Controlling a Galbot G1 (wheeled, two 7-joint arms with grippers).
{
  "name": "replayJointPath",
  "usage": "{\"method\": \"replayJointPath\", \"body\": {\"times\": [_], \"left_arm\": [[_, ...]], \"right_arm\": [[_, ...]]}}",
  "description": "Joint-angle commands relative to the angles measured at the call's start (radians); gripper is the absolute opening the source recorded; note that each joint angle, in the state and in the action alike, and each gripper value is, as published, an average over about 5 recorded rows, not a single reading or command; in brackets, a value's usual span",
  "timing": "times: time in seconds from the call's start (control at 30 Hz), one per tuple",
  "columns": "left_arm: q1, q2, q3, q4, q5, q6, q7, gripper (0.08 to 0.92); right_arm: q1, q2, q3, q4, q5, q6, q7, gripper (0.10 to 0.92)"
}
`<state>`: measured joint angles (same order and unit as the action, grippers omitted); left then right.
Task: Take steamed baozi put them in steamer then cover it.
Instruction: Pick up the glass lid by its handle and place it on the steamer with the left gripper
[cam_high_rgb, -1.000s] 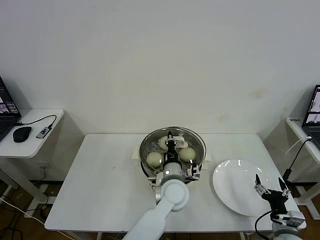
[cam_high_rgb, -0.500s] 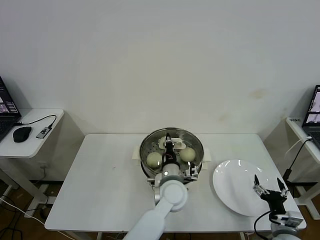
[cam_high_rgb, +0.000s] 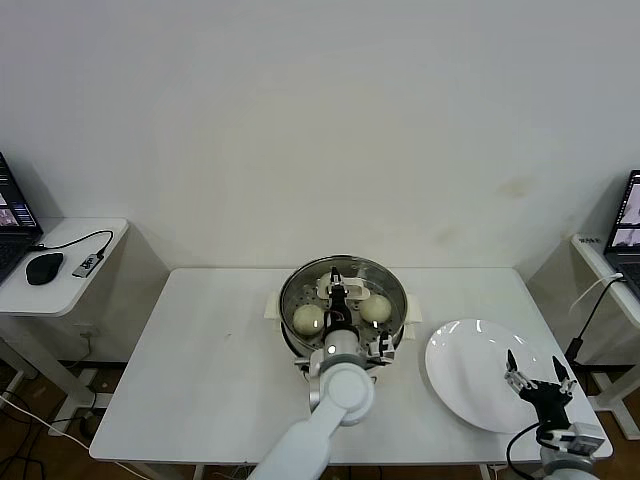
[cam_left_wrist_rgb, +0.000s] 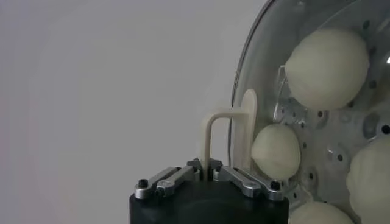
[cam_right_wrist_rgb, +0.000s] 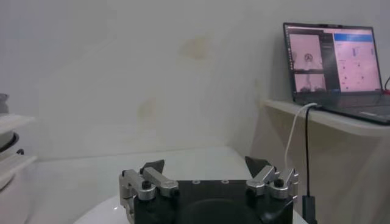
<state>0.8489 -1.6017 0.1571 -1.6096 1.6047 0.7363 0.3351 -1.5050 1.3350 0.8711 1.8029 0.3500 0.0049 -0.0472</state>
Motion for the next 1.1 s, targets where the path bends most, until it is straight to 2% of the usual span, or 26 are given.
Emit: {"method": "replayJointPath", "body": {"times": [0.03,0.37,0.47,0.77,1.1], "left_arm": [[0.003,0.0,-0.001,0.01,-0.013,0.041,-0.023,0.147],[0.009,0.002,0.009,-0.013,-0.028,0.037,-0.045,0.147],[0.02,0.002,0.014,-0.052,-0.035,0.035,-0.034,0.183],[0.06,0.003,0.042,-0.164,-0.035,0.033,-0.02,0.438],[0.096,0.019,0.041,-0.203,-0.031,0.031,0.006,0.741]], "right_arm": [[0.001,0.001,-0.002,0.002,-0.002,0.002,-0.001,0.823],[-0.001,0.001,-0.001,0.002,-0.001,0.003,-0.001,0.823],[-0.001,0.001,-0.001,0.001,-0.001,0.004,-0.001,0.823],[-0.001,0.002,-0.001,0.0,-0.002,0.003,-0.002,0.823],[-0.001,-0.004,0.002,-0.006,-0.001,0.003,-0.002,0.823]]}}
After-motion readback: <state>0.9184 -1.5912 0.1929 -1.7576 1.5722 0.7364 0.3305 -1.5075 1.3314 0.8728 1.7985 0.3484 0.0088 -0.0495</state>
